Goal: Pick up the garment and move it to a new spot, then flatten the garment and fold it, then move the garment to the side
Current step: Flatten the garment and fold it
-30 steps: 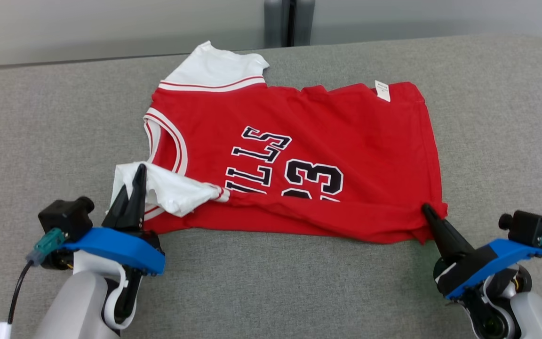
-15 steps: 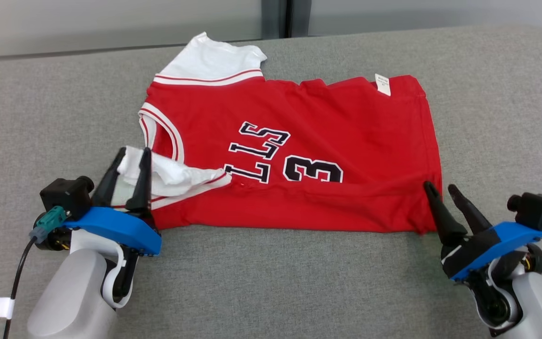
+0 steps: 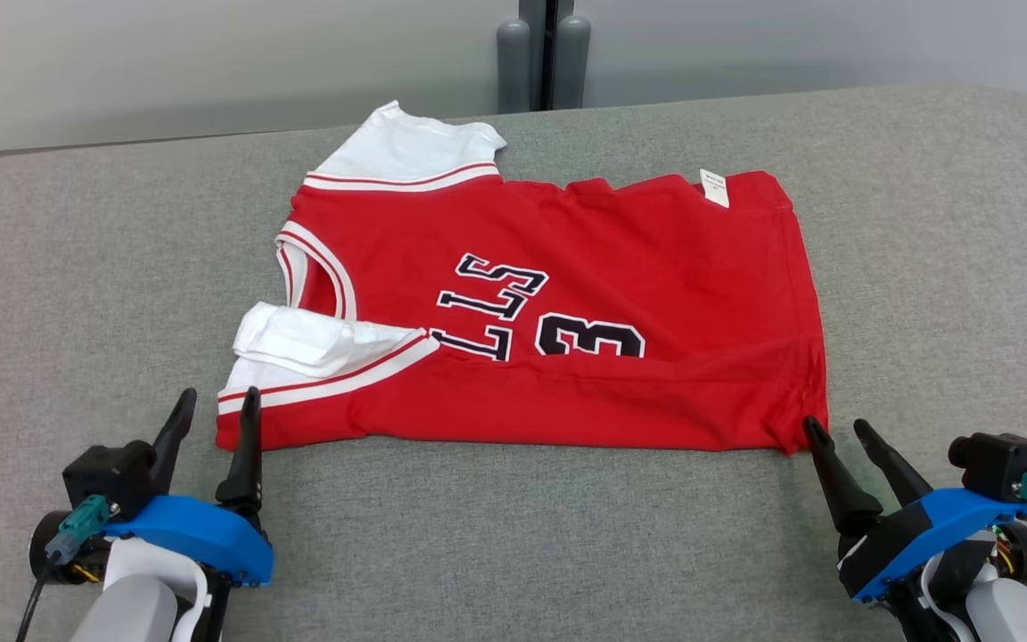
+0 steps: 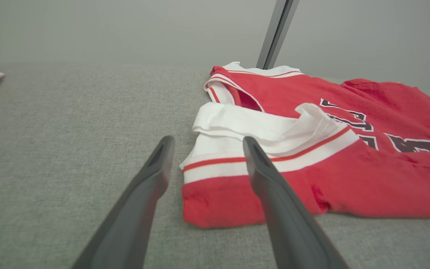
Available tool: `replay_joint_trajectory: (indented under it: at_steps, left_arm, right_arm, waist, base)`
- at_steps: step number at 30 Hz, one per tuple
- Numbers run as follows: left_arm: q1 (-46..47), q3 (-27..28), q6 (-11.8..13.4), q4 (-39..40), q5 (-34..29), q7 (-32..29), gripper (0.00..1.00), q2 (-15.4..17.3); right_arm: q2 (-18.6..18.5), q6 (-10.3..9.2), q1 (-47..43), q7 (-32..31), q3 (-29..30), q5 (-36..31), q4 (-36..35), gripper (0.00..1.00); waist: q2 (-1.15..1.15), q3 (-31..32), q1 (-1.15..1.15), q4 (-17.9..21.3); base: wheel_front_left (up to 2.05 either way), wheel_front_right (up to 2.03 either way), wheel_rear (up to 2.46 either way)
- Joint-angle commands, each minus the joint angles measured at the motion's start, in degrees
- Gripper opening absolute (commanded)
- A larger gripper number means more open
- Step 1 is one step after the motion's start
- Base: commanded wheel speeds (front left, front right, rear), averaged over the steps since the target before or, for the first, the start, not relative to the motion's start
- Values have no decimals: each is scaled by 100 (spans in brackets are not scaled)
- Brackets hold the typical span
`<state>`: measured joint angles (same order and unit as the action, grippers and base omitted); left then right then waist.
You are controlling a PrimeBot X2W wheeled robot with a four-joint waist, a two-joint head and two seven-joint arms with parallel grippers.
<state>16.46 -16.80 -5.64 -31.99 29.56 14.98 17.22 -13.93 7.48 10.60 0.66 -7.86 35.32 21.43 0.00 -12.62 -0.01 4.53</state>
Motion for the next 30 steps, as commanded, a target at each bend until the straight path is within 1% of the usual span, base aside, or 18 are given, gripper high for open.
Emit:
replay_joint_trajectory:
  at_steps: [1, 7, 15, 16, 17, 18, 19, 24, 28, 30]
  left_arm:
    - [-74, -2, -3, -34, -49, 27, 100, -3]
    - [41, -98, -39, -289, -76, 27, 100, -62]
    - [385, -287, -122, -859, -33, 18, 100, -173]
    - [415, -325, -135, -973, -3, -47, 89, -182]
    - [450, -378, -140, -1066, 2, -80, 66, -198]
    - [494, -404, -153, -1132, 22, -75, 21, -222]
    - [522, -427, -164, -1191, 49, -64, 0, -241]
    - [613, -459, -189, -1250, 180, -5, 0, -256]
    - [450, -315, -176, -1075, 265, 23, 0, -241]
    - [307, -172, -177, -864, 298, 27, 0, -250]
  right_arm:
    - [0, 3, 54, 19, -25, -72, 58, 100]
    - [97, 3, 271, 99, -103, -264, 341, 100]
    - [206, 2, 598, 219, -213, -464, 932, 100]
    - [227, 2, 620, 227, -232, -476, 995, 71]
    - [244, 2, 638, 231, -254, -484, 1062, 37]
    - [258, 3, 657, 260, -275, -484, 1109, 0]
    - [282, 3, 678, 294, -295, -464, 1143, 0]
    - [293, 3, 730, 572, -377, -343, 1233, 0]
    - [261, 3, 577, 774, -455, -211, 1220, 0]
    - [231, 2, 474, 842, -517, -109, 1169, 0]
  waist:
    - [0, -16, 1, -10]
    - [0, -116, 1, -29]
    - [0, -226, 1, -29]
    - [0, -230, 1, -29]
    - [0, -229, 1, -30]
    - [0, -227, 1, -30]
    - [0, -222, 1, -28]
    - [0, -121, 1, -35]
    - [0, 55, 1, -79]
    - [0, 165, 1, -114]
  base:
    - [0, 0, 0]
    - [0, 0, 0]
    - [0, 0, 0]
    - [0, 0, 0]
    - [0, 0, 0]
    - [0, 0, 0]
    - [0, 0, 0]
    - [0, 0, 0]
    - [0, 0, 0]
    - [0, 0, 0]
